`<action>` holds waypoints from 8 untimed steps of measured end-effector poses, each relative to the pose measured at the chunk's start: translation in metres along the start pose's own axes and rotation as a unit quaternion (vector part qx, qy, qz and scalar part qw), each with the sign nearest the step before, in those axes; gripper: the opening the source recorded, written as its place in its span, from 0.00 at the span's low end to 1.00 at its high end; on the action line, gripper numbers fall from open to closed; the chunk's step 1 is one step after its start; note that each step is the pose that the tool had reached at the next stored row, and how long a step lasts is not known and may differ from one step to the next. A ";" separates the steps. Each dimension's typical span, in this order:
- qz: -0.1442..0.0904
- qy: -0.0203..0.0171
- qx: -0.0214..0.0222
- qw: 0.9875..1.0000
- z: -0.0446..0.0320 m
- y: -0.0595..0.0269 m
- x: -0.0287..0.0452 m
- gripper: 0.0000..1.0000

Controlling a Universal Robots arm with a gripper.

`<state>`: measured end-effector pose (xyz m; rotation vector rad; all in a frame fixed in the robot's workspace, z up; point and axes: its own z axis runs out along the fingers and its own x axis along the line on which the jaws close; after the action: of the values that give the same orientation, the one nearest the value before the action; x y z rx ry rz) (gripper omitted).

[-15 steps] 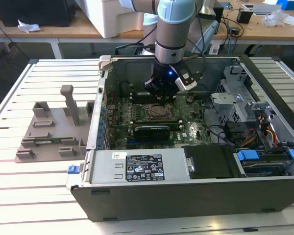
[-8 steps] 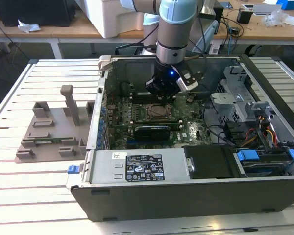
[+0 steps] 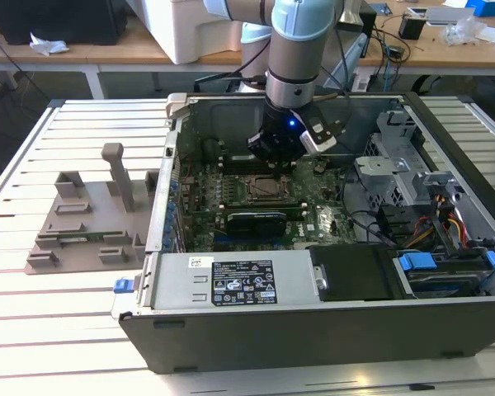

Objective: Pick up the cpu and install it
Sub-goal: 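Install the first cpu locking lever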

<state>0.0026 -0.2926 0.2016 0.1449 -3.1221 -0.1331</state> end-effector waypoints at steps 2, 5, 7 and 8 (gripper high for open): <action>0.000 0.000 0.000 1.000 0.0001 0.0021 -0.0002 0.11; 0.000 0.000 0.000 1.000 0.0002 0.0044 -0.0004 0.11; 0.000 0.000 0.000 1.000 -0.0035 0.0049 -0.0004 0.11; 0.000 -0.001 0.001 1.000 -0.0085 0.0052 -0.0003 0.11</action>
<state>0.0025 -0.2881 0.2105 0.1451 -3.1241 -0.1318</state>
